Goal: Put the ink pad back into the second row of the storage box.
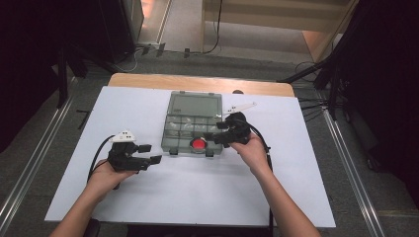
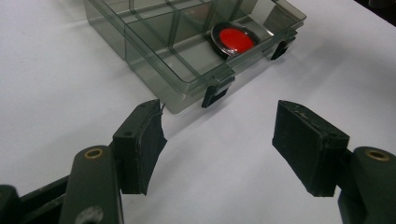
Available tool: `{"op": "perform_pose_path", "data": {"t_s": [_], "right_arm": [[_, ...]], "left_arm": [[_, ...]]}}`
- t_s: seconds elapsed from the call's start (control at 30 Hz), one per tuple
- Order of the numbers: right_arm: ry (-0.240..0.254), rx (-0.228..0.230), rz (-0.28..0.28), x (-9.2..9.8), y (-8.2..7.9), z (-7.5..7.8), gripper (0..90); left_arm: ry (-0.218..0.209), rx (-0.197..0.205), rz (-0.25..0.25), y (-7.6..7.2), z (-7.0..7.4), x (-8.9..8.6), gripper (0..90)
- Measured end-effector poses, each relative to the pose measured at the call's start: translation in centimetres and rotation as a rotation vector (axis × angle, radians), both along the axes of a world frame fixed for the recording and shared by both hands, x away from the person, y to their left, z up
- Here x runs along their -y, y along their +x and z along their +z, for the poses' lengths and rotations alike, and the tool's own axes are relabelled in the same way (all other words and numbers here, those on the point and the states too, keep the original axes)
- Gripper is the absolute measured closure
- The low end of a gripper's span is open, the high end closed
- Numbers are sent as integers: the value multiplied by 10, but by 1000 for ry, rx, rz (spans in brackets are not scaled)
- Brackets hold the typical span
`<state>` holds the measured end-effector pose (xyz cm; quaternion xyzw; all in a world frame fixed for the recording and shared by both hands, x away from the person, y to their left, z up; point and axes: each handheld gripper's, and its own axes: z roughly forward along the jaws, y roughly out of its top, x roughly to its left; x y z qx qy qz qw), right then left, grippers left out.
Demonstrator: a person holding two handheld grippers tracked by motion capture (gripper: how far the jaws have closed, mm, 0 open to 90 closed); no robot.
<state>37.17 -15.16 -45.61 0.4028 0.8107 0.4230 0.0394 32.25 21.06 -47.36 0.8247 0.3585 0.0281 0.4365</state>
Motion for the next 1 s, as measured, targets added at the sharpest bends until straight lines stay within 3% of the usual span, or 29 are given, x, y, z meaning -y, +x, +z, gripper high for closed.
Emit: {"op": "perform_pose_path", "data": {"t_s": [0.33, 0.63, 1.0], "right_arm": [[12, -2, -35, 14, 2, 1, 246], [7, -17, -51, 17, 4, -1, 246], [16, -21, -65, 24, 8, -4, 246]], "left_arm": [[3, -1, 5, 12, 4, 7, 334], [-18, -8, 17, 26, 12, 10, 334], [-7, -13, 23, 39, 15, 17, 334]]}}
